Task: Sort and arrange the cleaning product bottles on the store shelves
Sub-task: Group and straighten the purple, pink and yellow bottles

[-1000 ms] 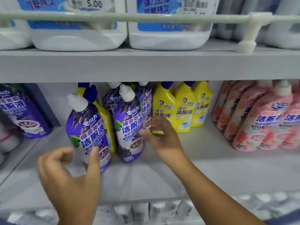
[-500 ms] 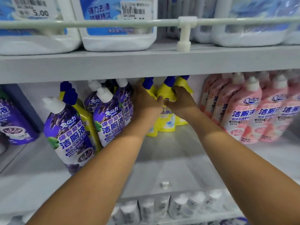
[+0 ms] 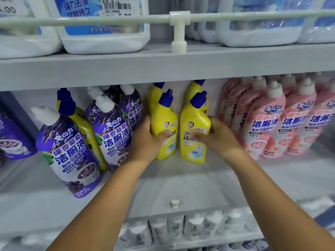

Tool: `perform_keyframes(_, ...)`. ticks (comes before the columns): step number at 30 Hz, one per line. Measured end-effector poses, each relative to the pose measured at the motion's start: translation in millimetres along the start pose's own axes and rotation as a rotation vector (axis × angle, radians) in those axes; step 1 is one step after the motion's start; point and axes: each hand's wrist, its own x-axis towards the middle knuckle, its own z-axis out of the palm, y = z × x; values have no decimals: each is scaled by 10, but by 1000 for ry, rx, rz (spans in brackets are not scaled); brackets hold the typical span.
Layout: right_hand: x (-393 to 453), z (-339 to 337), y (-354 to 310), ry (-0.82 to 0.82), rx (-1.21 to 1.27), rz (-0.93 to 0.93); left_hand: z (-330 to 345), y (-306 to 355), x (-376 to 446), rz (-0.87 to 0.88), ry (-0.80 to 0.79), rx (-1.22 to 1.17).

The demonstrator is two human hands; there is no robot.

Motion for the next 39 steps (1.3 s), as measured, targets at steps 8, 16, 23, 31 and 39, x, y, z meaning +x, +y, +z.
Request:
perform_keyframes(8, -510, 473, -320, -19, 170, -17, -569, -1, -788, -147, 145, -191)
perform_keyframes(16, -975, 1333, -1037, -290, 277, -44, -1903, -178, -1450, -194, 451, -157)
perform_keyframes(23, -1306, 2464, -1514, -432, 383, -52, -2715, -767, -1374, -212, 667, -68)
perform_keyframes(31, -1345, 3521, -1674, -206, 345, -69, -3027, -1313, -985, -241, 745, -82)
perform_keyframes(39, -1192, 3802, -1661, -71, 178, -120, -3032, -1470, -822, -210, 645, -76)
